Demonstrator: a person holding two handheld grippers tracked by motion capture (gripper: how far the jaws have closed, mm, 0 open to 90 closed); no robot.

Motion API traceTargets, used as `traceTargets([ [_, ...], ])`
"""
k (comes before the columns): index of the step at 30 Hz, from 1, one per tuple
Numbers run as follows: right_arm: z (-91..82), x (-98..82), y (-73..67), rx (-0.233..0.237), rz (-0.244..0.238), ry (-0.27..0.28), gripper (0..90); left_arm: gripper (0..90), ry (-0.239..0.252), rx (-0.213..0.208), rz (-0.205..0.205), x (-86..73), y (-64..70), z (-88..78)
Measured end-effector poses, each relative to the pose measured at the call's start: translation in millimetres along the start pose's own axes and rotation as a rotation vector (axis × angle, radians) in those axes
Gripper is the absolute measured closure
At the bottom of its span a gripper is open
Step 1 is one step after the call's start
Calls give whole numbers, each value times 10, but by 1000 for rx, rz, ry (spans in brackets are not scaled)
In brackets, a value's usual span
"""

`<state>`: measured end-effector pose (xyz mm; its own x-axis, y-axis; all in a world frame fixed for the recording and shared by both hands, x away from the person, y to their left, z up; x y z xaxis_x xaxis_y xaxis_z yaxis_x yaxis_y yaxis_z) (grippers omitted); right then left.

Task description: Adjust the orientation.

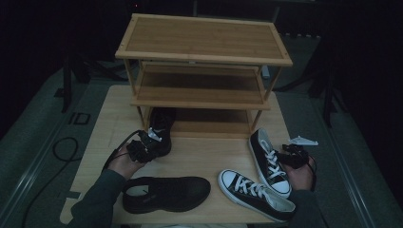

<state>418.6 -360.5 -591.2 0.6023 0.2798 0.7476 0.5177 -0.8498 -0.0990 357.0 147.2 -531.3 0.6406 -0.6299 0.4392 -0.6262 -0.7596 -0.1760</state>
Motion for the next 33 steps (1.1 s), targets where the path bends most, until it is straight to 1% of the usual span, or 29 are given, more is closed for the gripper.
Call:
traceTargets([
  [2, 0, 0, 0, 0, 1, 0, 393, 900, -10, -1, 2, -6, -3, 27],
  [4, 0, 0, 0, 0, 0, 0, 393, 900, -12, 13, -3, -1, -26, 38],
  [7, 0, 0, 0, 0, 0, 0, 394, 900, -16, 20, -5, 4, -48, 50],
  [8, 0, 0, 0, 0, 0, 0, 393, 900, -22, 34, -8, 5, -69, 75],
  [10, 0, 0, 0, 0, 0, 0, 393, 900, -21, 27, -14, 6, -77, 87],
  [22, 0, 0, 1, 0, 0, 0, 393, 900, -23, 12, -8, 19, -100, 84],
  [28, 1, 1, 2, 0, 1, 0, 393, 900, -22, -1, -13, 22, -118, 82],
  [32, 1, 1, 3, 0, 1, 0, 393, 900, -18, -4, -21, 28, -133, 70],
  [33, 0, 0, 2, -1, 2, 0, 393, 900, -2, 10, -39, 41, -170, 56],
])
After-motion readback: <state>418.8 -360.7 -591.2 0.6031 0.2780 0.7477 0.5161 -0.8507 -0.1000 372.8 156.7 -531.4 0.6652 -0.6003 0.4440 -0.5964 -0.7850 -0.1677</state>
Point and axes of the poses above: each handheld gripper's, and its own axes: z roughly forward along the jaws, x roughly out of its top, y roughly to its right, the point moved 5 cm from there along z, roughly forward along the jaws, and after that the axes turned 9 degrees about x, right-handed, at the moved point
